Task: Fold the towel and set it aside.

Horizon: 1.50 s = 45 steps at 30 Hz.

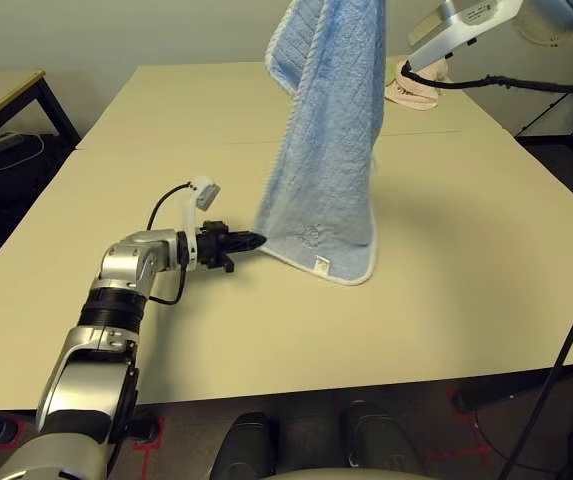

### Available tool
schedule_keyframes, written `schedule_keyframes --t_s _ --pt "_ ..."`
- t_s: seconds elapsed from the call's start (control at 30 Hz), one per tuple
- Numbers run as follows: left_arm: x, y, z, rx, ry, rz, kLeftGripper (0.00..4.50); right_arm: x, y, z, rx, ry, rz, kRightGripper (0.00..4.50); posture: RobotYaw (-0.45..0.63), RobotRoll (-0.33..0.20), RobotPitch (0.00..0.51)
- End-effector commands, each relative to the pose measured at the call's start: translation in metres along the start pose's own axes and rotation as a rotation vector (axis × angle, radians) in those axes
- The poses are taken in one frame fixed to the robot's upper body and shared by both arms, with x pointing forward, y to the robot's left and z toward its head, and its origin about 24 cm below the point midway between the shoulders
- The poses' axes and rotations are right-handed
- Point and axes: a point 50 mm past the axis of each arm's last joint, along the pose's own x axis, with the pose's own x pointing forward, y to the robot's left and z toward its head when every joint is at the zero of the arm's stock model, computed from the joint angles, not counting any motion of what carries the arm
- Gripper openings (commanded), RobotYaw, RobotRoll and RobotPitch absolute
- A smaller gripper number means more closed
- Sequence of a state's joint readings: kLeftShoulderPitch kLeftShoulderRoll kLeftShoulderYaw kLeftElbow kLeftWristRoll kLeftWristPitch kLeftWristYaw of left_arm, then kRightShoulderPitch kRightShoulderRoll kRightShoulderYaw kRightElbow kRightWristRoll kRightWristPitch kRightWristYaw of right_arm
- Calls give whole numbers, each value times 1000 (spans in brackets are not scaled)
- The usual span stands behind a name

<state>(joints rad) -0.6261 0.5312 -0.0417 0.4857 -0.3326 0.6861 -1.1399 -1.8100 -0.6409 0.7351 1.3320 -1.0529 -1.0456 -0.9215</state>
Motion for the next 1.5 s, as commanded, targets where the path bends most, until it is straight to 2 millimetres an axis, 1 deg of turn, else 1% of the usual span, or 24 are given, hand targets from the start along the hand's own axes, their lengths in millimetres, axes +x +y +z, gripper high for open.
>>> schedule_keyframes --t_s 0.03,0.17,0.23,0.27,0.37,0.47,0.53,0.67,0.73,0.87,0.93,1.17,1.23,1.33,1.5 --pt "-1 -2 3 1 2 -4 31 0 -1 1 20 0 0 0 96 0 1" --pt "-7 1 13 57 -52 67 31 -6 7 2 74 32 38 0 86 0 8" --pt "-14 2 21 86 -101 129 31 -13 16 2 138 81 89 0 79 0 14" --pt "-20 2 25 106 -133 167 31 -20 24 3 203 130 122 0 78 0 19" --pt "-32 -2 34 123 -200 228 31 -32 36 3 334 218 170 0 76 0 26" --pt "-47 -9 34 141 -224 291 31 -54 52 7 436 293 226 0 74 0 36" --pt "-54 -12 34 152 -232 322 31 -62 58 9 488 325 244 0 72 0 39" --pt "-69 -19 42 153 -317 430 31 -83 74 15 649 411 283 0 64 0 50" --pt "-74 -20 42 155 -336 478 31 -91 81 19 718 434 303 0 62 0 53" --pt "-80 -22 41 148 -362 552 31 -106 95 26 882 505 335 0 60 0 61" --pt "-81 -23 40 142 -371 567 31 -110 101 28 969 544 327 0 58 0 64" --pt "-81 -25 36 116 -371 577 31 -118 122 38 1229 678 279 0 48 0 68" --pt "-81 -25 35 114 -369 581 31 -122 129 41 1289 729 293 0 47 0 67" --pt "-82 -24 36 109 -377 611 31 -125 134 42 1381 800 273 0 41 0 69" --pt "-86 -22 40 107 -433 712 31 -132 141 47 1507 890 304 0 37 0 75"
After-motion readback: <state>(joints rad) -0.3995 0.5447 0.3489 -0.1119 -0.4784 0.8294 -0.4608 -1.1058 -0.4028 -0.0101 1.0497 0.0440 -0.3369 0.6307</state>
